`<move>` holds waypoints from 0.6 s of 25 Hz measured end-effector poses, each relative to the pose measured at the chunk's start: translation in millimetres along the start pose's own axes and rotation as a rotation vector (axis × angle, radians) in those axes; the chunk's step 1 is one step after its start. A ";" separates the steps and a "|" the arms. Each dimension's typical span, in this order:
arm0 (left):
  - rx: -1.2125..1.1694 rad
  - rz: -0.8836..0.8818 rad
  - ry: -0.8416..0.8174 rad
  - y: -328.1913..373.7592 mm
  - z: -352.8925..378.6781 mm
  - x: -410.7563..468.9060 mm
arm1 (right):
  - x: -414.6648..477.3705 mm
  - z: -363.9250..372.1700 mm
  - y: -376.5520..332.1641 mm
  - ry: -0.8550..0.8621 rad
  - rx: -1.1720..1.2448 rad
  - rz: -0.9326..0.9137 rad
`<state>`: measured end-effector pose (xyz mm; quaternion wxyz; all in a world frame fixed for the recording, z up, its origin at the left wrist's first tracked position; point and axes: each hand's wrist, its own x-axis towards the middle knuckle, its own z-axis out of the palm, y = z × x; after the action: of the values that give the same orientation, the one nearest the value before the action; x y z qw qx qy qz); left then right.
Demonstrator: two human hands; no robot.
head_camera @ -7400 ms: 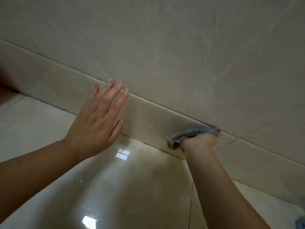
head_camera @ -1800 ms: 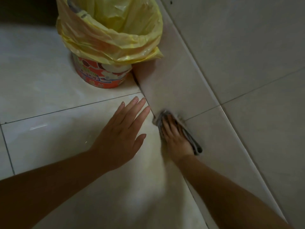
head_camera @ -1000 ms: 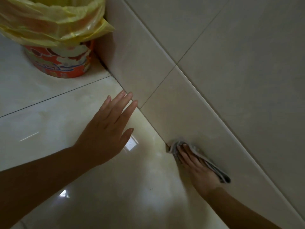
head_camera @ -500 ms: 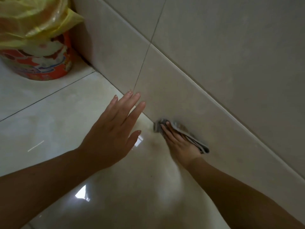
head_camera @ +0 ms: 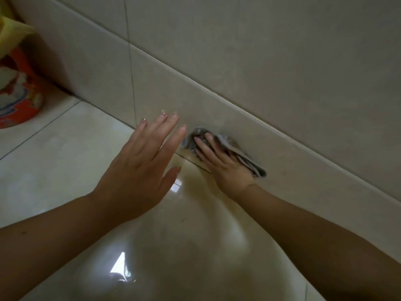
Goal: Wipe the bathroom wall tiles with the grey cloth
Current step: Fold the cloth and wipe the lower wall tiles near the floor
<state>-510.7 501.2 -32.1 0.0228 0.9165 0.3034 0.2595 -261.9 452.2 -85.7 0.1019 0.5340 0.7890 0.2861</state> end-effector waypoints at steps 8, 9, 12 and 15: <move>-0.029 0.052 -0.015 16.7 -2.0 -2.8 | -116.2 -14.3 40.3 -0.085 0.053 0.082; -0.030 0.058 -0.009 18.5 -1.9 -0.4 | -117.2 -24.3 49.6 -0.052 0.036 0.114; -0.035 0.074 0.003 28.5 1.5 11.8 | -85.1 -40.6 48.3 0.055 0.020 0.219; -0.036 0.090 0.001 38.6 7.4 18.2 | -52.9 -15.6 23.9 0.033 0.012 0.121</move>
<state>-473.7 480.9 -22.4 0.0272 0.9286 0.2571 0.2663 -228.9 405.5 -67.3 0.0683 0.5765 0.7586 0.2959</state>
